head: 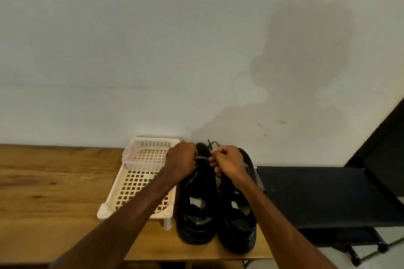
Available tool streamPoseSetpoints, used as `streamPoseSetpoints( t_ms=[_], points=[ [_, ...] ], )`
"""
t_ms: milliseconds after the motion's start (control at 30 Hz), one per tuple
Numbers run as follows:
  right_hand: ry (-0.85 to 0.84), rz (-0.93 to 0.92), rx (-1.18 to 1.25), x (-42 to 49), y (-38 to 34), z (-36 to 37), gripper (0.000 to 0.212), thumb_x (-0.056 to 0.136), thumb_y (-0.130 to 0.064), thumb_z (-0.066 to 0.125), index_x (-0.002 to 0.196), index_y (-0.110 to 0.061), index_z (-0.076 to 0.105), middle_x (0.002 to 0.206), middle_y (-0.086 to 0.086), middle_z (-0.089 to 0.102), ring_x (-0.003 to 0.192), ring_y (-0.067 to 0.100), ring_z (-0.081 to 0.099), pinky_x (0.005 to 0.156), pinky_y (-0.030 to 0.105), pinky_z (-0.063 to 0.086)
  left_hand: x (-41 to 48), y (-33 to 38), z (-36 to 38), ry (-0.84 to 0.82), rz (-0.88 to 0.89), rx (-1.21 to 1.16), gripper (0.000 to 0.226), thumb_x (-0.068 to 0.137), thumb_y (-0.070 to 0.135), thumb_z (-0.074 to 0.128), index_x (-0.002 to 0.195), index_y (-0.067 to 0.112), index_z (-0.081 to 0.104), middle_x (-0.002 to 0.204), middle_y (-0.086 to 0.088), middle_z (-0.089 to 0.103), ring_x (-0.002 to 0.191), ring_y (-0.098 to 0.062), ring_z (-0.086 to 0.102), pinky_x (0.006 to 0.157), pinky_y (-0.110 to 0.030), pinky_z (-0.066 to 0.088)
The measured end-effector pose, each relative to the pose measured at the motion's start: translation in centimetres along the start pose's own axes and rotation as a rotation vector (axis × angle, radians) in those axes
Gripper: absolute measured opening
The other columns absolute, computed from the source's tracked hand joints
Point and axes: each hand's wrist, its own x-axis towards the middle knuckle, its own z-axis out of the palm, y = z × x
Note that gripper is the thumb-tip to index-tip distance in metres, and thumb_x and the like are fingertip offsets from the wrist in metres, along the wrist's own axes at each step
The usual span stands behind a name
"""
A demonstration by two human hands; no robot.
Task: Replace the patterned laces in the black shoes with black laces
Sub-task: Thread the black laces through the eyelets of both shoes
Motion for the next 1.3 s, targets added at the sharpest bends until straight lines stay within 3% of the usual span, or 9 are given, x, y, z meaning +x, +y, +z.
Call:
streamPoseSetpoints(
  t_ms=[133,467,700,833,900,1000,1067,1167,1300],
  points=[
    [0.025,-0.072,-0.098,1.2,1.7,1.2,0.018,0.102,-0.018,0.061,0.088,-0.019,0.072,0.080,-0.003,0.075,0.071,0.008,0.071,0.059,0.017,0.055,0.2,-0.7,1.6,0.089,-0.027,-0.023,0.014,0.094,0.025,0.066,0.106,0.021,0.073,0.102,-0.002,0.073,0.095,-0.022,0.068,0.080,-0.034,0.048],
    [0.045,-0.162,-0.148,2.4,2.7,1.9,0.018,0.099,-0.024,0.063,0.086,-0.032,0.071,0.078,-0.013,0.075,0.079,0.003,0.072,0.084,0.040,0.062,0.6,-0.8,3.6,0.090,-0.052,-0.008,0.018,0.091,0.019,0.064,0.108,0.015,0.063,0.107,-0.006,0.065,0.100,-0.022,0.058,0.081,-0.035,0.052],
    [0.068,-0.155,-0.136,2.5,3.1,2.3,0.015,0.098,-0.025,0.065,0.087,-0.030,0.073,0.076,-0.013,0.075,0.076,0.003,0.072,0.078,0.038,0.063,0.3,-1.3,3.2,0.074,-0.023,0.039,0.026,0.095,0.016,0.056,0.120,0.021,0.059,0.115,-0.010,0.057,0.109,-0.025,0.052,0.074,-0.032,0.039],
    [0.028,-0.146,-0.133,2.3,2.5,1.7,0.013,0.101,-0.020,0.063,0.095,-0.020,0.074,0.079,-0.007,0.076,0.073,0.009,0.073,0.064,0.026,0.062,0.4,-1.5,2.9,0.103,-0.037,0.009,0.025,0.096,0.020,0.057,0.119,0.029,0.064,0.118,-0.009,0.055,0.112,-0.024,0.048,0.074,-0.031,0.038],
    [0.009,-0.139,-0.087,2.3,2.3,0.8,0.013,0.101,-0.016,0.062,0.097,-0.014,0.074,0.082,-0.001,0.076,0.067,0.008,0.070,0.053,0.020,0.056,0.4,-1.7,2.9,0.131,-0.027,0.034,0.029,0.097,0.022,0.056,0.121,0.034,0.067,0.126,-0.005,0.054,0.121,-0.023,0.040,0.085,-0.032,0.041],
    [0.083,-0.145,0.066,3.0,1.7,-1.5,0.015,0.101,-0.009,0.060,0.103,-0.015,0.075,0.085,0.000,0.077,0.061,0.008,0.060,0.048,0.021,0.048,0.1,-1.8,2.5,0.270,0.015,0.068,0.031,0.095,0.029,0.058,0.123,0.036,0.069,0.148,-0.002,0.045,0.137,-0.026,0.027,0.108,-0.043,0.021],
    [0.119,-0.141,0.176,3.3,1.0,-3.1,0.022,0.101,-0.003,0.058,0.105,-0.015,0.076,0.089,0.000,0.077,0.059,0.009,0.052,0.045,0.019,0.042,-0.3,-1.8,2.0,0.375,0.010,0.011,0.024,0.095,0.031,0.060,0.115,0.032,0.073,0.137,0.002,0.058,0.131,-0.023,0.041,0.106,-0.043,0.025],
    [0.094,-0.099,0.188,3.1,0.7,-4.2,0.024,0.099,-0.004,0.060,0.097,-0.019,0.079,0.096,0.001,0.077,0.063,0.007,0.050,0.047,0.019,0.040,-1.0,-1.3,2.1,0.313,-0.049,-0.204,0.021,0.092,0.043,0.063,0.101,0.027,0.073,0.094,0.009,0.072,0.091,-0.012,0.066,0.088,-0.035,0.053],
    [-0.012,-0.121,0.060,2.0,0.6,-3.1,0.011,0.092,-0.013,0.073,0.096,-0.020,0.081,0.089,-0.010,0.077,0.073,-0.006,0.067,0.055,0.011,0.047,-1.5,-0.4,2.9,0.178,-0.119,-0.169,0.033,0.085,0.051,0.068,0.098,0.021,0.071,0.087,0.004,0.070,0.083,-0.017,0.068,0.078,-0.035,0.058]
  ],
)
